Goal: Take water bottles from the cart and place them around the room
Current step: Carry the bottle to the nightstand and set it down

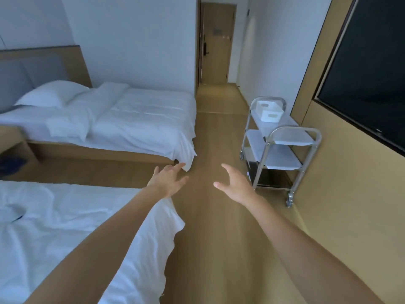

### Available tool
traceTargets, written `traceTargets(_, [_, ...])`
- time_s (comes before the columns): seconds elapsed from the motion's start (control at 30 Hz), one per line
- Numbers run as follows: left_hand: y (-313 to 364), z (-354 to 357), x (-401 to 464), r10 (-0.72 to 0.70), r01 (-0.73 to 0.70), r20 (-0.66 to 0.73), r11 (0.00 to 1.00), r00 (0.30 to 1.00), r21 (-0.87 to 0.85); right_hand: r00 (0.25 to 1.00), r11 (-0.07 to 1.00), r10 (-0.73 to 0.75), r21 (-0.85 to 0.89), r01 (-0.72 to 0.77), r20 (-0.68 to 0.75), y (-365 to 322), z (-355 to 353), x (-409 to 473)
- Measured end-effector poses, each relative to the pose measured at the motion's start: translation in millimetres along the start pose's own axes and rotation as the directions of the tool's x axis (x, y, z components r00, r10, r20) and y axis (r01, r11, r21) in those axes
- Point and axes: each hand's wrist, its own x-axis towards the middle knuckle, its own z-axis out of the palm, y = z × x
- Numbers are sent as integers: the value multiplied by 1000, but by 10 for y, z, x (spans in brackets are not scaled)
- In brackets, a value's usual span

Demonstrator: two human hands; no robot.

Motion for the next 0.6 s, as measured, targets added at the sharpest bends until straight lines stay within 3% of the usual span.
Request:
traceTargets(0.17, [144, 78, 1209, 28, -27, -20, 999, 999, 39, 999, 999, -46, 22, 46, 0, 368, -237, 1229])
traceTargets(0.33, [339, 27, 2418, -41, 39, 32, 998, 999, 49, 997, 998, -64, 16, 63, 50, 677, -661, 2539])
traceTargets(0.6, [49, -330, 3835, -146, 146, 8, 989, 989, 37, 977, 983, -178, 71, 170, 115, 525, -701, 4341])
